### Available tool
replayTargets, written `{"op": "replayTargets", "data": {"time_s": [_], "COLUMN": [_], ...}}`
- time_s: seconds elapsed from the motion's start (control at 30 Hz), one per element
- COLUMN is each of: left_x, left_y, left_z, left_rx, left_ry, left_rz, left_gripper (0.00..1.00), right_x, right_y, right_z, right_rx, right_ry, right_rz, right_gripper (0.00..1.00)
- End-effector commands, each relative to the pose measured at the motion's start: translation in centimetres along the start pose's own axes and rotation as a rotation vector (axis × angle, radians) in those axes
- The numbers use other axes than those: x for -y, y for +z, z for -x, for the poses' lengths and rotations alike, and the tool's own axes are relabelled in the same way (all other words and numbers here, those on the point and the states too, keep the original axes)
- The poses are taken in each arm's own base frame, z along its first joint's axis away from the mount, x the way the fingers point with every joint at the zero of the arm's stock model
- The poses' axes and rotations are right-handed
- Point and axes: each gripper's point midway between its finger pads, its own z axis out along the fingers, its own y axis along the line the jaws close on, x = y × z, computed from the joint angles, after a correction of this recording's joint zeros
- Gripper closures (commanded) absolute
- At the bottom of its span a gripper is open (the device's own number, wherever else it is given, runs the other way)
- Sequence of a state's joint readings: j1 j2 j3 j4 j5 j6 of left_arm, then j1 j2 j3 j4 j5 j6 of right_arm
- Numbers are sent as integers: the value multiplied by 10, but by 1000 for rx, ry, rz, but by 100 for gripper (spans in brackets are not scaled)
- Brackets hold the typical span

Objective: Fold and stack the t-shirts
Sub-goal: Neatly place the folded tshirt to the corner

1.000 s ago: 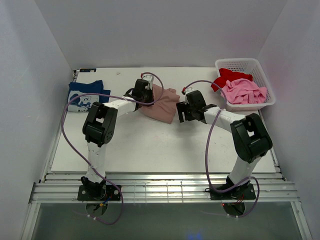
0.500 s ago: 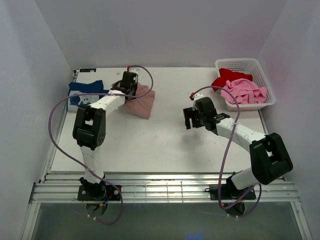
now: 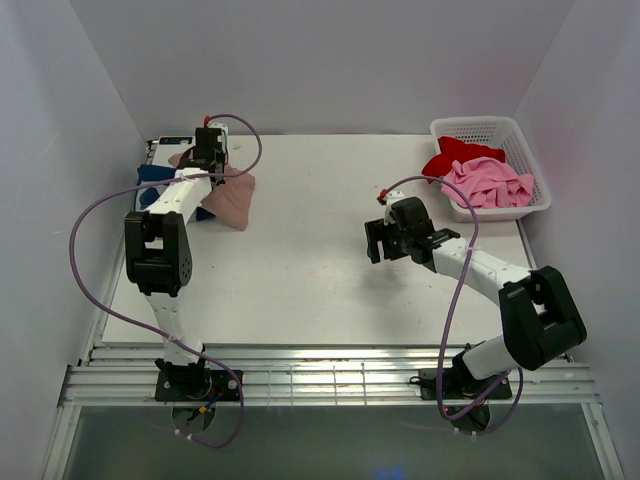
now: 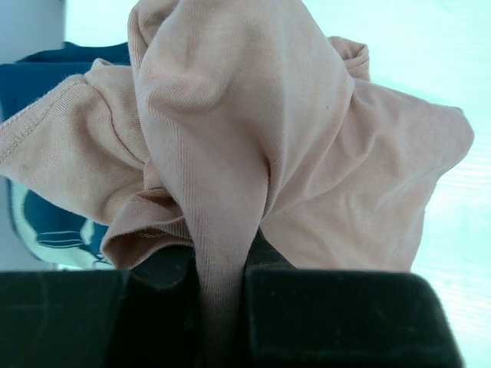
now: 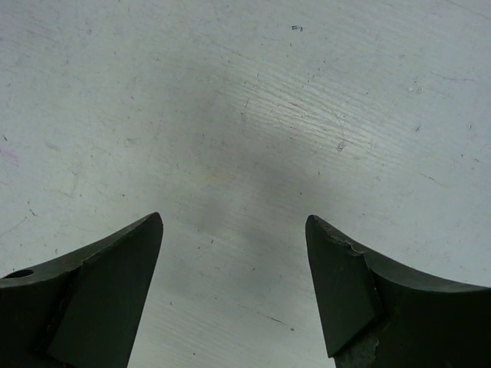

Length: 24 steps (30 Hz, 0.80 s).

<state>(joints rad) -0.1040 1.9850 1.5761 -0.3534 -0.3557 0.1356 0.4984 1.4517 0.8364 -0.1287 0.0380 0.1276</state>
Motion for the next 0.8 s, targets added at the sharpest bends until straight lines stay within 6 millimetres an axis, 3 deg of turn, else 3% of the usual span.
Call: {"op": "replayTargets", "data": {"time_s": [0.0,0.4,0.53,0.57,0.77], "left_x": [-33,-75,-80,-99,-120], "left_y": [-37,-18,-20,-16,-9], "left_z": [56,56,58,53,48], "left_rx": [132,111,119,107,111], "left_ry": [-14,-44,-57,-78,-111], "left_rz": [37,109,116,147,178], "left_gripper": [100,100,100,100,100], "right_x": [-5,-5,-4,-4,-4], "right_y": [-3,-3,-2,-2,-3], "right_z": [6,2,1,0,0], "right_rx": [29,24,15,14,15], "right_ry": [4,2,0,-3,-6], "right_rz": [26,29,25,26,28], "right_gripper": [19,19,19,20,20]}}
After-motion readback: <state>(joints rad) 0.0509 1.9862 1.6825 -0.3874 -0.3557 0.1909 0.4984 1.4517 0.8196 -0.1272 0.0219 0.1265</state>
